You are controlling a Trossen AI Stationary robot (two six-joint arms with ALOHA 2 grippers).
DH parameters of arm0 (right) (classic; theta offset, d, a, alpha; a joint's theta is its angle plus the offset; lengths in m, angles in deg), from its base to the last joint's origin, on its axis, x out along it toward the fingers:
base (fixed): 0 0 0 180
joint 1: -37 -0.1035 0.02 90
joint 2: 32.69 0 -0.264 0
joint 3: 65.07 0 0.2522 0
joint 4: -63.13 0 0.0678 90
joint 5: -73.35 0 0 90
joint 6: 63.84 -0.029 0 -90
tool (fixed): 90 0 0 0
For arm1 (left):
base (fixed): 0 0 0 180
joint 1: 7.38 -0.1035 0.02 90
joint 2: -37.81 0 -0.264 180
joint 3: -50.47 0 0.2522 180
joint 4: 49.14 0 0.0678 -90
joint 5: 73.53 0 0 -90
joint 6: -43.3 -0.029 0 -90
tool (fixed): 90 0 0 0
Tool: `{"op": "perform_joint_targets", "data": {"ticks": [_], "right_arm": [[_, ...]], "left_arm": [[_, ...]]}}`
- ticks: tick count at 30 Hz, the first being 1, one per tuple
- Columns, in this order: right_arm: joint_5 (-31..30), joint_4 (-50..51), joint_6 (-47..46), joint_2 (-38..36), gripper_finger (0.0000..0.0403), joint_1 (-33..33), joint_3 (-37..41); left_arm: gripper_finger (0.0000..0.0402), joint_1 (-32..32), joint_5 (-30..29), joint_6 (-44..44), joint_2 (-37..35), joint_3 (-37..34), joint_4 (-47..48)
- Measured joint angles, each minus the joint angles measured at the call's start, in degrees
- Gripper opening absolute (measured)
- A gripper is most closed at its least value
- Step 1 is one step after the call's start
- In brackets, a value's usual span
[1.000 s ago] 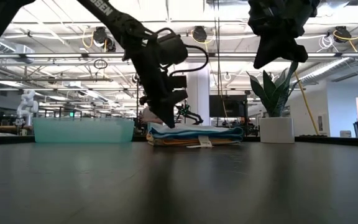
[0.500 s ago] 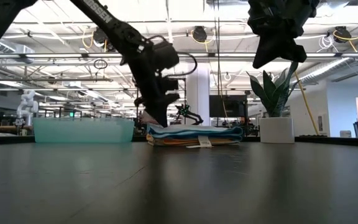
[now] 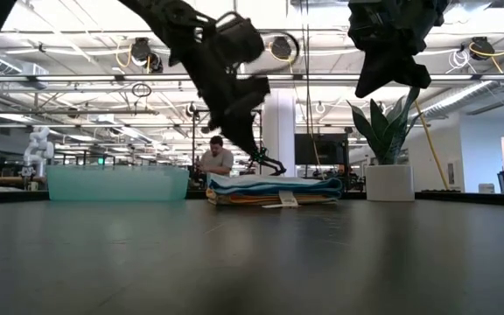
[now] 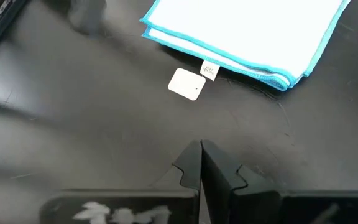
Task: Fold microfiber towels
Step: Stack the folded light blue microfiber towel on top of the folded blue microfiber towel
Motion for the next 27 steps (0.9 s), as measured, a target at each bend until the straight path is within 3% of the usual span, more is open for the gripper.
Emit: {"op": "perform_joint_targets", "data": {"ticks": [8,21,27], "right_arm": [[0.0,0.0,0.0,0.0,0.0,0.3,0.0],[0.2,-0.2,1.0,0.0,0.0,0.3,0.0],[0.5,0.5,1.1,0.0,0.0,0.3,0.0]], "left_arm": [[0.0003,-0.4,4.8,1.3,4.3,-0.1,0.6],[0.0004,-3.9,1.4,0.8,7.6,0.0,0.3],[0.0003,-5.2,3.3,2.7,7.1,0.0,0.9]]}}
